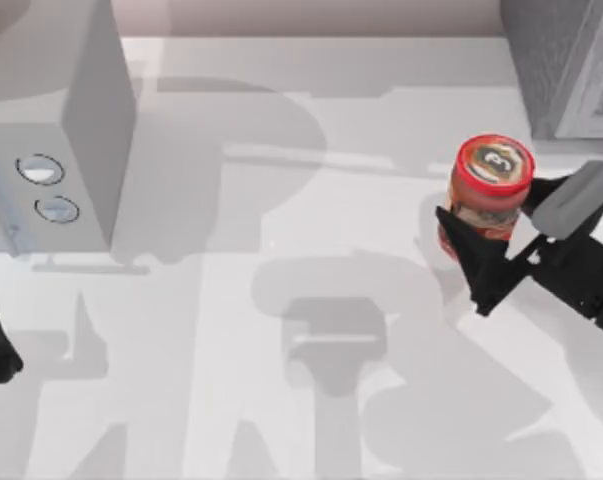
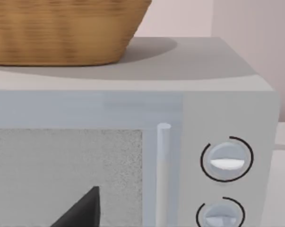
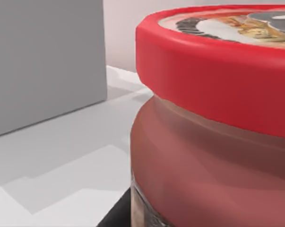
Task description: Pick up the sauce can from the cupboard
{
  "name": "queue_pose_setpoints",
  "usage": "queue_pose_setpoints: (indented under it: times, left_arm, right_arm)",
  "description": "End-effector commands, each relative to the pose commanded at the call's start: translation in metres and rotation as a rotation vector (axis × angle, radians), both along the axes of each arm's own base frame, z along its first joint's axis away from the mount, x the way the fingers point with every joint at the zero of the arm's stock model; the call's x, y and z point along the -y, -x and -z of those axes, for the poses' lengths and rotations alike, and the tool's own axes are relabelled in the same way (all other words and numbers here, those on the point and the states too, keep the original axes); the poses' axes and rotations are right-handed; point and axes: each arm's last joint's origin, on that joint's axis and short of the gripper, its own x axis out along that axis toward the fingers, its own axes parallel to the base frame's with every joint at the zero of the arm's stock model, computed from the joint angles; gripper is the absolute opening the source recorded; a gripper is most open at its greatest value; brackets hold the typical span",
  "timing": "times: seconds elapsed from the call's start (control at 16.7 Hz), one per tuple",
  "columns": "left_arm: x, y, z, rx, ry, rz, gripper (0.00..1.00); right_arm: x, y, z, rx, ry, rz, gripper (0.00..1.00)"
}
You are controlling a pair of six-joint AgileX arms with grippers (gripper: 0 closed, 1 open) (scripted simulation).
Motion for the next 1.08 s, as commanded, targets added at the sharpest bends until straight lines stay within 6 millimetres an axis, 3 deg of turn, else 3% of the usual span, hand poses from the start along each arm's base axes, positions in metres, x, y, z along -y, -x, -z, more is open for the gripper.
queue_pose_setpoints:
  times: [0.36,0.66,1.08]
  left_arm:
    - [0.000,0.000,0.000,0.000,0.000,0.000,1.00]
    - [0.000,0.000,0.000,0.000,0.000,0.000,1.00]
    - [0.000,0.000,0.000,0.000,0.000,0.000,1.00]
  right_arm:
    - [-0.033,-0.032,0.019,0.005,0.001,-0.004,0.00]
    - [-0.037,-0.036,0.022,0.005,0.002,-0.005,0.00]
    - [-0.037,-0.036,0.022,0.005,0.002,-0.005,0.53]
